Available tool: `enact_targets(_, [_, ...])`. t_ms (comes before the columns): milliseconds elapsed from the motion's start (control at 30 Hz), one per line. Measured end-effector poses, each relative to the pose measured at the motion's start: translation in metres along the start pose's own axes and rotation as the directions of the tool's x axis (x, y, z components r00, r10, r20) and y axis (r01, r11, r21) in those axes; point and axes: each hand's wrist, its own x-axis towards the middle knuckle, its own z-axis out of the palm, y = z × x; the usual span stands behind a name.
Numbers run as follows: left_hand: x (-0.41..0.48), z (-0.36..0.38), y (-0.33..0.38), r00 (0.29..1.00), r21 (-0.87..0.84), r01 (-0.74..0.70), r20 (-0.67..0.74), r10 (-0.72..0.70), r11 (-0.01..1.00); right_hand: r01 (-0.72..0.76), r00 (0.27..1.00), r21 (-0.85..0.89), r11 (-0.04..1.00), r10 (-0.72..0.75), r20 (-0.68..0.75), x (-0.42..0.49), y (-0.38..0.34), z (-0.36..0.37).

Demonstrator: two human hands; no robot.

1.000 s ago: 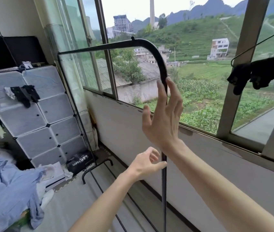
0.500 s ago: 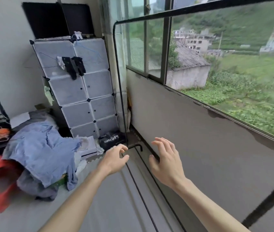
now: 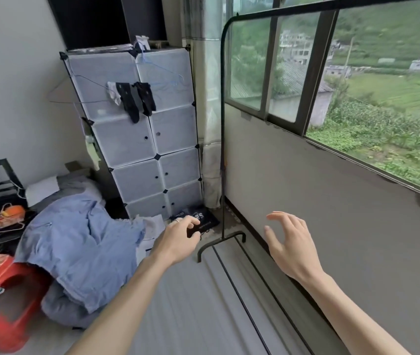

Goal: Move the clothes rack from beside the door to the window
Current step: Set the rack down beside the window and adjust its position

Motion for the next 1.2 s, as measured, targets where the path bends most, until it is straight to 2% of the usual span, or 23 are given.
enact_targets(267, [0.172, -0.013, -0.033, 0.995, 0.010, -0.092, 0.032, 0.091, 0.996, -0.061, 0.997, 0.063, 0.996, 0.064, -0.044, 0.148, 0.016, 0.080])
enact_targets(500, [0.348, -0.021, -0.045, 0.992, 0.020, -0.097, 0.088, 0.095, 0.995, -0.127, 0.990, 0.127, 0.984, 0.133, -0.041, 0.301, 0.034, 0.130])
enact_targets(667, [0.456, -0.016, -0.045, 0.979, -0.002, -0.136, 0.156, 0.135, 0.991, -0.167, 0.983, 0.217, 0.962, 0.180, -0.044, 0.385, 0.038, 0.151])
enact_targets(867, [0.583, 0.011, -0.037, 0.935, 0.008, -0.176, 0.313, 0.164, 0.984, -0.235, 0.950, 0.377, 0.896, 0.293, -0.104, 0.476, 0.034, 0.184])
enact_targets(967, [0.646, 0.025, -0.032, 0.877, -0.003, -0.239, 0.427, 0.218, 0.971, -0.224, 0.940, 0.417, 0.881, 0.308, -0.147, 0.538, 0.018, 0.208])
enact_targets(1100, [0.713, 0.047, -0.029, 0.737, -0.091, -0.386, 0.568, 0.366, 0.918, -0.155, 0.927, 0.475, 0.866, 0.294, -0.232, 0.612, -0.008, 0.240])
enact_targets(1200, [0.753, 0.058, -0.025, 0.613, -0.144, -0.458, 0.664, 0.429, 0.877, -0.128, 0.889, 0.514, 0.848, 0.328, -0.321, 0.670, -0.027, 0.260])
